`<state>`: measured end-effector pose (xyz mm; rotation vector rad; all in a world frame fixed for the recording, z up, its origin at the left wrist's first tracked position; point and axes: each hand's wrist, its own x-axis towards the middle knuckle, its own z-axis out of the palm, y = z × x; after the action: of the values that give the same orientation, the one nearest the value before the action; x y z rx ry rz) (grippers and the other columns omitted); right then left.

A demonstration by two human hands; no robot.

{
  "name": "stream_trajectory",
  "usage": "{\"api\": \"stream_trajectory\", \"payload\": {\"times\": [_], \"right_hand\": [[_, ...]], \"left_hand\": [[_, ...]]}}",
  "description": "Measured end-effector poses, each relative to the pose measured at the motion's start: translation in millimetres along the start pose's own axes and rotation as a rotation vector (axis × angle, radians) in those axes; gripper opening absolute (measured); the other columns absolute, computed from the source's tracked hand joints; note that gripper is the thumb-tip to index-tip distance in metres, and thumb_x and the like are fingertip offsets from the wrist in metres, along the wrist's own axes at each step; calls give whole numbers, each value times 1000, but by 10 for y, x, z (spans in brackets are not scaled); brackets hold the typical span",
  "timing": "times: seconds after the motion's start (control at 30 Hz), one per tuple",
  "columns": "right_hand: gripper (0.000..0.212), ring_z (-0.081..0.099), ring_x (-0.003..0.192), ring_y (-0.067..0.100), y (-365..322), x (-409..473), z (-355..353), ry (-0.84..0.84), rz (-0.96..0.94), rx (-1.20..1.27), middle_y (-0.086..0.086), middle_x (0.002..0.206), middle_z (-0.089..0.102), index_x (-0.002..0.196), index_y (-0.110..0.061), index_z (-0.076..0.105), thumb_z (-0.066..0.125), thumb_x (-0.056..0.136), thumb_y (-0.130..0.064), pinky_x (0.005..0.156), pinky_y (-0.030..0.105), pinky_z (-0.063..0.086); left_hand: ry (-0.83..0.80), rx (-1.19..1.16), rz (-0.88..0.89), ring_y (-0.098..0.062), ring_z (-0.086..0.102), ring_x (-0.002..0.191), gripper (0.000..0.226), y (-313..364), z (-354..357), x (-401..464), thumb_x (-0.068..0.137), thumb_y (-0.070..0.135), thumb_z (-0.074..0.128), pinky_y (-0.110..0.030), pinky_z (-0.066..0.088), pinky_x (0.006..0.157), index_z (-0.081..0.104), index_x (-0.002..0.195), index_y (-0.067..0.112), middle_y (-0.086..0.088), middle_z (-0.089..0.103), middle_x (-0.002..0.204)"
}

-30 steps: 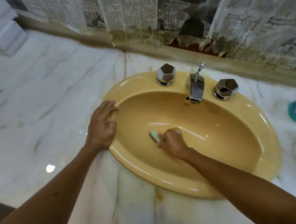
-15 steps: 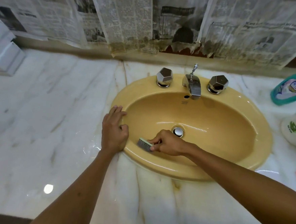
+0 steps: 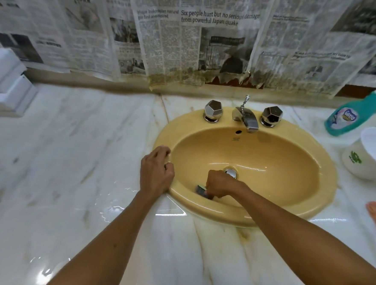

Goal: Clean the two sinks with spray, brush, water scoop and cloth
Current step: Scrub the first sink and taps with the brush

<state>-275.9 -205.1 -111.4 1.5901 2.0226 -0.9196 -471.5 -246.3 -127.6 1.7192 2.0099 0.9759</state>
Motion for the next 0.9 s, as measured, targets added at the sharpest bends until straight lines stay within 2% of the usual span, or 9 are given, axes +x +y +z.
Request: {"api": "stream_trajectory", "payload": {"times": [0.07,0.2,0.3,0.37,0.5,0.63,0.73,0.83,0.9], "right_hand": [[32,48,61,25,-242,-16,-72,57,-37,38,8,57,48,58,-9,44,60,84,-15,53,28,34],[27,57,61,22,-397,-48,-82,98,-57,310,13,67,62,74,-1,65,62,88,-24,52,25,39],[26,53,79,27,-297,-52,8,20,47,-67,11,94,62,89,-8,51,55,94,-33,63,30,39],[22,51,83,29,-408,-49,-41,69,12,-76,13,104,61,92,-12,48,54,95,-33,68,32,40],[29,54,64,24,-666,-39,-145,218,-89,346,9,70,58,79,-6,60,59,93,-31,50,25,39],[21,58,87,30,-413,-57,-26,18,23,-57,14,106,61,99,-7,52,53,95,-28,69,33,46],[24,50,72,26,-443,-16,-82,35,-31,-37,14,90,56,89,-6,47,52,97,-29,60,29,38],[37,47,61,22,-553,23,-152,168,-129,289,10,66,53,88,7,65,60,92,-30,57,27,36],[33,50,57,20,-392,56,-121,98,-95,291,9,64,54,86,5,71,63,90,-26,56,27,38]], "left_hand": [[-30,34,71,-31,62,93,35,-98,-72,40,75,12,48,-41,49,88,62,107,9,-6,67,112],[-32,68,150,-30,61,97,34,-148,-48,-10,77,14,45,-41,49,88,61,107,10,-5,65,120],[-37,83,153,-29,61,102,38,-168,-17,9,78,20,39,-41,47,92,60,109,11,-4,64,122],[-36,86,151,-27,60,106,39,-175,-8,18,79,21,37,-41,44,95,59,110,11,-4,63,124],[-33,99,150,-26,60,110,42,-180,14,11,79,20,35,-39,41,97,61,111,9,-6,63,125],[-32,98,140,-27,60,111,44,-162,4,19,79,20,36,-41,42,99,61,113,8,-6,63,126],[-36,104,126,-28,60,110,44,-151,4,13,80,18,38,-42,43,100,62,115,8,-7,63,127],[-42,99,117,-28,61,111,45,-157,11,13,80,19,38,-42,43,101,62,116,7,-8,64,127],[-41,97,115,-28,61,110,45,-153,6,14,80,20,37,-41,43,101,62,116,8,-7,64,127]]}}
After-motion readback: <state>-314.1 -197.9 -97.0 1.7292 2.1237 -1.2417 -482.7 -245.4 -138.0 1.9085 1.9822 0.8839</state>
